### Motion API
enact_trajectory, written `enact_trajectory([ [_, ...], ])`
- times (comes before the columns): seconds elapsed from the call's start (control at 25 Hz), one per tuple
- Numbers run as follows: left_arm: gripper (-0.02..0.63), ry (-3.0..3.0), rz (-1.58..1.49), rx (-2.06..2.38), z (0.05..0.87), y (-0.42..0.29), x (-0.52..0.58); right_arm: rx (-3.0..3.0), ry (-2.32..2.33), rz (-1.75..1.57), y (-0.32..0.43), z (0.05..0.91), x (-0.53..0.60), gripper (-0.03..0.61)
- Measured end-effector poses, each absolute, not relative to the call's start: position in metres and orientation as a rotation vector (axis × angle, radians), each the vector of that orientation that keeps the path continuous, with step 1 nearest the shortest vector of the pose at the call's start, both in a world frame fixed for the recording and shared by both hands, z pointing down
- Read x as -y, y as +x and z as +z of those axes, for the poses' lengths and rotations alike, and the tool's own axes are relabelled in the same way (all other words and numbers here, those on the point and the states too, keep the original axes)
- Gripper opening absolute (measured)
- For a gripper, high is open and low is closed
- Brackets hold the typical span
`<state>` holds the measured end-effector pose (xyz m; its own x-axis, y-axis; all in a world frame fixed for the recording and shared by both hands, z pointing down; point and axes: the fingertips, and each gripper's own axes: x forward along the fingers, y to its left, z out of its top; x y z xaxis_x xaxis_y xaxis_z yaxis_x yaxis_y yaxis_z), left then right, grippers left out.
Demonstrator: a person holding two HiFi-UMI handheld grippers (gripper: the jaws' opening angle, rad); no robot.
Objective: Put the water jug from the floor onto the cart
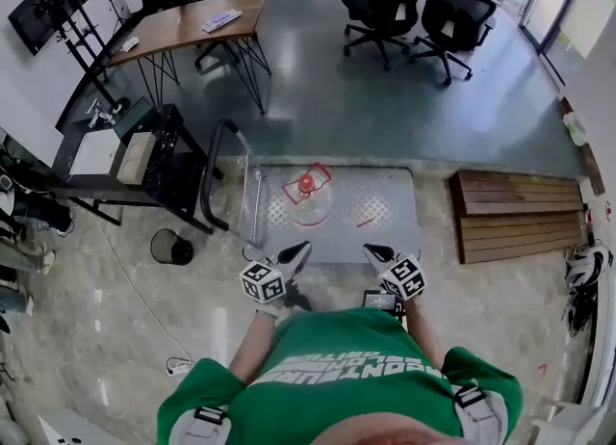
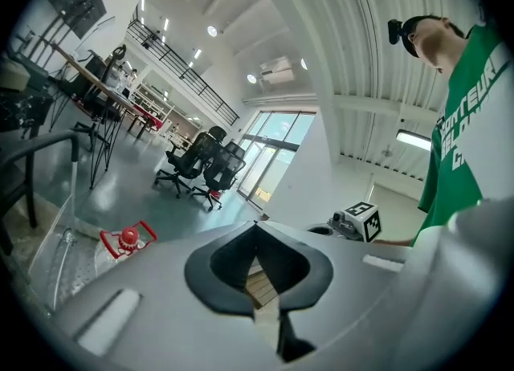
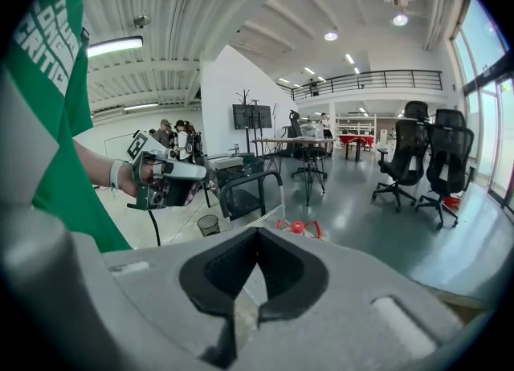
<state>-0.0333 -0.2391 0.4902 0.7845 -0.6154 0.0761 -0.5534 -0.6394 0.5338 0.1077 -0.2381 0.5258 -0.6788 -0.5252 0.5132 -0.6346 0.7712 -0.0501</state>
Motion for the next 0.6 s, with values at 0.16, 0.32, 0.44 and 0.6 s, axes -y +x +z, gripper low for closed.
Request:
enact_trajectory([
  [0.16,0.006,2.429,-0.136,0.863,0.489,-0.005,0.235,2.486,0.886,0.336,0.139,0.528,0.234,-0.008],
  [0.32,0.006,2.419,-0.123,0.864,0.490,0.017,0.230,2.486,0.888,0.344,0.161,0.530,0.233,-0.008],
  [0.44,0.006,2.416,-0.113,0.862,0.493,0.031,0.226,2.491,0.884,0.344,0.173,0.532,0.232,-0.008],
  [0.6,0.006,2.412,-0.107,0.863,0.494,0.047,0.224,2.493,0.868,0.350,0.185,0.535,0.230,-0.008],
])
